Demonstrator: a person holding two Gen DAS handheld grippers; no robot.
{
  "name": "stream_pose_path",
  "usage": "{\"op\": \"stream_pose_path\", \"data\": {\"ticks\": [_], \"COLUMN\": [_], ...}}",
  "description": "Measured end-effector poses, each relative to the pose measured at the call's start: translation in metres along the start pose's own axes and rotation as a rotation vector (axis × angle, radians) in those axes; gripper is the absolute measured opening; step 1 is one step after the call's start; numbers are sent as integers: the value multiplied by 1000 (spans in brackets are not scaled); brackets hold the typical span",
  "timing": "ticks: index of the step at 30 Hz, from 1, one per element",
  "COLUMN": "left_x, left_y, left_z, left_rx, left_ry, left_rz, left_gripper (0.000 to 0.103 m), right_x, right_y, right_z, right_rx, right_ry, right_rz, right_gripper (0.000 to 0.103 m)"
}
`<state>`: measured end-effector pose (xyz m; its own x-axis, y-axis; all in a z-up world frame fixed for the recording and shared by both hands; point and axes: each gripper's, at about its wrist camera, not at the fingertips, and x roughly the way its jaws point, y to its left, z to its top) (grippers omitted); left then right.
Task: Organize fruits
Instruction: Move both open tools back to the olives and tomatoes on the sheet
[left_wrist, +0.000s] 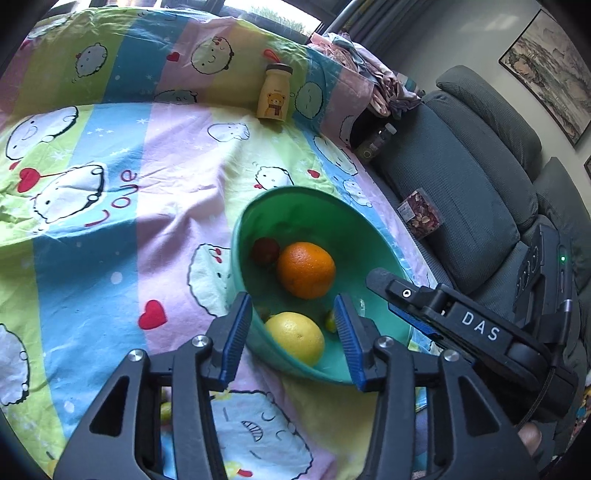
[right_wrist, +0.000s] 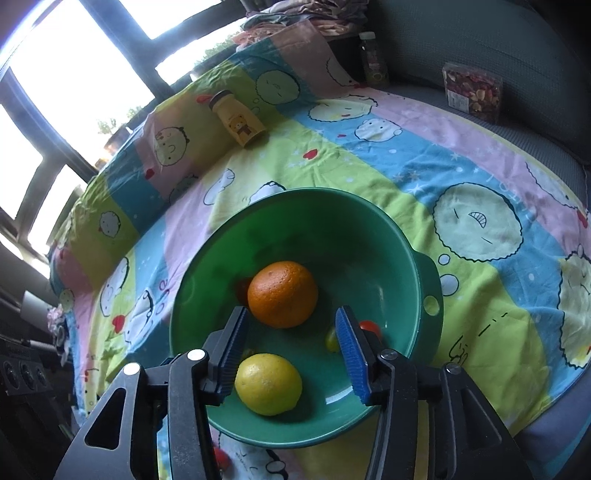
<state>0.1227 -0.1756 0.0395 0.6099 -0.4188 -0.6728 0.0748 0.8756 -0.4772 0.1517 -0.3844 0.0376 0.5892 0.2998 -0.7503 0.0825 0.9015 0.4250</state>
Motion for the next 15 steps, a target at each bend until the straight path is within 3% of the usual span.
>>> {"op": "stream_pose_path", "data": {"ticks": [4, 9, 15], "left_x": [-42, -84, -93], "left_y": [19, 47, 84], "left_z": [-6, -20, -57], "left_rx": [-28, -76, -139], "left_ry": [-64, -90, -13], "left_rz": [55, 146, 183], "left_gripper": [51, 53, 51], "right_x": [-8, -14, -11], "right_y": [10, 34, 76], "right_z": [-4, -17, -45], "right_rx": [-35, -116, -268], "right_ry": [19, 53, 115], "right_rz": [93, 199, 258], "right_gripper": [57, 59, 59]}}
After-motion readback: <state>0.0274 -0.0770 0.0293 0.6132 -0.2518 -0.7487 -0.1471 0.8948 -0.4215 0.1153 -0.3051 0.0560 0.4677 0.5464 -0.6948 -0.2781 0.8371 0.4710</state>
